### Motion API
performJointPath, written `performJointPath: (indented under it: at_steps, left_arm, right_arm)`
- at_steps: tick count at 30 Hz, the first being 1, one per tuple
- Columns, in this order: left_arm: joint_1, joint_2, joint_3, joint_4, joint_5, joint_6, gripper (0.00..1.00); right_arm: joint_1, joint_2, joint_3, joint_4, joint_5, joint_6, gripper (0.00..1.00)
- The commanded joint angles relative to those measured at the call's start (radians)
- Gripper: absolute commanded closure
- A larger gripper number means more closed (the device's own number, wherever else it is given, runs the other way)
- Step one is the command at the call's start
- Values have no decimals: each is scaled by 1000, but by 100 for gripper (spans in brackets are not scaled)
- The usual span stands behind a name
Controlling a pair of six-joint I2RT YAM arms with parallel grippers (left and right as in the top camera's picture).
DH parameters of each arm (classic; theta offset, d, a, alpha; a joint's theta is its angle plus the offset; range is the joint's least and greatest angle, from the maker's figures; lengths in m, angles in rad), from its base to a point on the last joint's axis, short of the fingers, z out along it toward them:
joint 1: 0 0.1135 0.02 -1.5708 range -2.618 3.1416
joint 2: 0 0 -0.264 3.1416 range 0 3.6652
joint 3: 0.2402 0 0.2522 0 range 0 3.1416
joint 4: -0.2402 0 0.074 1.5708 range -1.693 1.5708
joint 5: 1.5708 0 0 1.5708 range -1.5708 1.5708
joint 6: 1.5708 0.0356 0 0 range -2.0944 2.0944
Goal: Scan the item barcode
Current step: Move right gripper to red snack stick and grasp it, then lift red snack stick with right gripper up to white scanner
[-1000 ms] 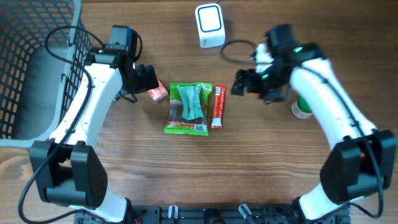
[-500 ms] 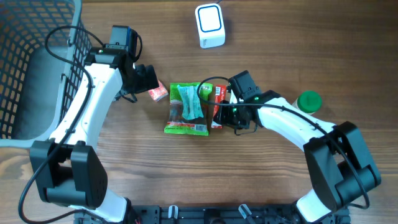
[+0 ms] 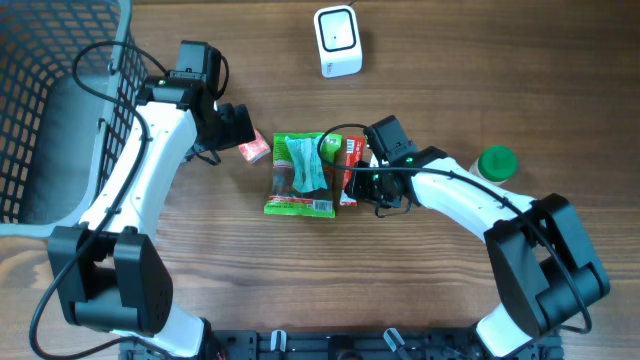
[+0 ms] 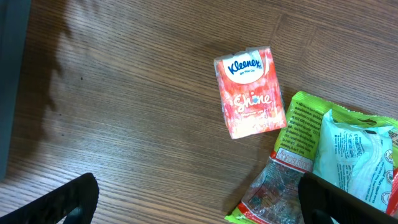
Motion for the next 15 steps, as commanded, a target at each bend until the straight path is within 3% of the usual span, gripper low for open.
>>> performJointPath:
  at_steps: [1,15]
  left_arm:
    - [1,-13,13,0,1,12,0]
    - [1,-13,13,0,1,12,0]
  right_arm:
    - [6,21,-9,12,21,15,59]
    - [42,46,-9,34,51,15,64]
